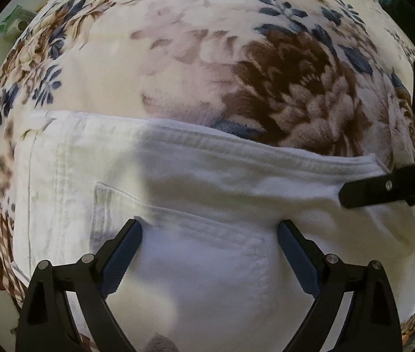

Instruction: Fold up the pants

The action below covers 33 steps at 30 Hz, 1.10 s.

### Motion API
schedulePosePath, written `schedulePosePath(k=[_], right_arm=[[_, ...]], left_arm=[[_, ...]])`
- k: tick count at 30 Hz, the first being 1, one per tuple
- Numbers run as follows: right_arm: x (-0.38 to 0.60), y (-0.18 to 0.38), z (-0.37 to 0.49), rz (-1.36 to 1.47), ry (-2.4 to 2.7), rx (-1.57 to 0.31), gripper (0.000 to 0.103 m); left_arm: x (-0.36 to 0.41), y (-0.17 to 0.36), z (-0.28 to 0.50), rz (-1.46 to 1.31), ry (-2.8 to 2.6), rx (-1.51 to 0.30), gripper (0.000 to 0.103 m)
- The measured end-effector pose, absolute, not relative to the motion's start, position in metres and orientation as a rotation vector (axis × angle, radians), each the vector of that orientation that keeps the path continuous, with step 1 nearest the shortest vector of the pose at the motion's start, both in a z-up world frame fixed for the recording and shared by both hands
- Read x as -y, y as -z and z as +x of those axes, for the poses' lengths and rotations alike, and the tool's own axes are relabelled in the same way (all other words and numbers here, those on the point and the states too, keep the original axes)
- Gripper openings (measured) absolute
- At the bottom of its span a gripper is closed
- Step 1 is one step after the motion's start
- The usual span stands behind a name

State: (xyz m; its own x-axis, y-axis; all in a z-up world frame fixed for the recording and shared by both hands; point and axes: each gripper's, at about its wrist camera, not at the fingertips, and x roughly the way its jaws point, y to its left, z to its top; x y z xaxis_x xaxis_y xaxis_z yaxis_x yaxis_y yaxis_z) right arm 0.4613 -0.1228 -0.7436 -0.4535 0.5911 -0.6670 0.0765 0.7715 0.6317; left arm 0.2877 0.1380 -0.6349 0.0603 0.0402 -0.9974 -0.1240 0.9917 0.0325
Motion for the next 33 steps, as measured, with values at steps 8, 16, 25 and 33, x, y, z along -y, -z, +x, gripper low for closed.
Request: schedulePosePath(k=[8, 16, 25, 33], right_arm=[[0.204, 0.723, 0.466, 0.814, -0.477, -1.749, 0.009], [0.232, 0.663, 0.469, 0.528, -0.509, -1.708, 0.060], [0.220, 0.696, 0.441, 0.229, -0.479, -1.764, 0.006], [0.245, 0.701, 0.442, 0.308, -0.291, -1.719, 0.005]], left_arm=[[-0.148, 0.631, 0.278, -0.069, -0.112, -1.497, 0.095], [-0.135, 0.598, 0.291, -0.128, -0.105, -1.486, 0.095], [-0.099, 0.612, 0.340, -0.078, 0.005, -1.469, 0.095], [-0.087, 0.655, 0.349, -0.021, 0.052, -1.531, 0.095]])
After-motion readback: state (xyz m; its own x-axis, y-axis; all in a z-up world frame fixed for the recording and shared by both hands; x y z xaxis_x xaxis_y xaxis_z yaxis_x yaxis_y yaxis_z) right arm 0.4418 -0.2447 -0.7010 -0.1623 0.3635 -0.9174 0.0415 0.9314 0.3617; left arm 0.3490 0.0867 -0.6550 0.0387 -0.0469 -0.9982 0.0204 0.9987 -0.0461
